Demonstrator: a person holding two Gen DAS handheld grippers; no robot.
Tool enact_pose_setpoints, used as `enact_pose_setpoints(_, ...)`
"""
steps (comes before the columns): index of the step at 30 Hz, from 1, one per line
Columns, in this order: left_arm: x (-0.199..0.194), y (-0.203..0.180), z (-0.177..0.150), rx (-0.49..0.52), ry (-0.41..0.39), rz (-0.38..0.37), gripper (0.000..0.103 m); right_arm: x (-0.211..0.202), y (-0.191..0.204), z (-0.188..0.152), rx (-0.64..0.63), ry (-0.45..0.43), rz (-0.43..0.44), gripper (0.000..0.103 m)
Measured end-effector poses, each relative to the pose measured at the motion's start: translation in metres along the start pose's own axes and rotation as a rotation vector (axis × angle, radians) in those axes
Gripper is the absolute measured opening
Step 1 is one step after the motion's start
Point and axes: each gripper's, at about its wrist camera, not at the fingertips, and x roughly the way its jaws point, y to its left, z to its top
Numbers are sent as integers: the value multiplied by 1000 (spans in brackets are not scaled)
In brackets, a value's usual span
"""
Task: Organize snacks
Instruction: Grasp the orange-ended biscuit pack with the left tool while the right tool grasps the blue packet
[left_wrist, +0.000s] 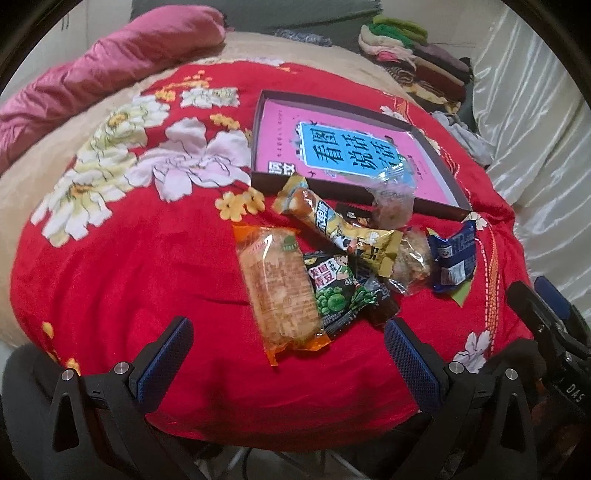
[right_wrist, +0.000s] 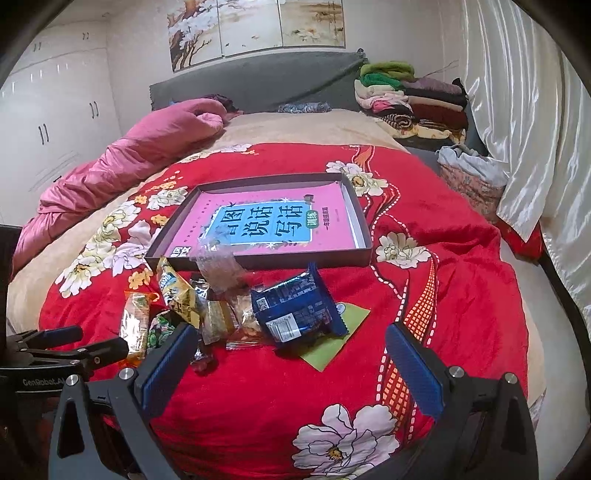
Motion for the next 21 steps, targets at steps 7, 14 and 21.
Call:
enact_pose_setpoints(7, 18, 13, 3, -66, 57, -21, 103, 15, -5, 2, 11, 37, -4, 103)
enact_pose_setpoints(14, 38, 30, 14, -141, 87, -15, 98, 35, -13, 5, 5, 73, -20, 103)
enact_pose_setpoints(21, 53, 26, 22, -154, 101, -43, 79, 56, -20, 4, -7, 131, -7, 103)
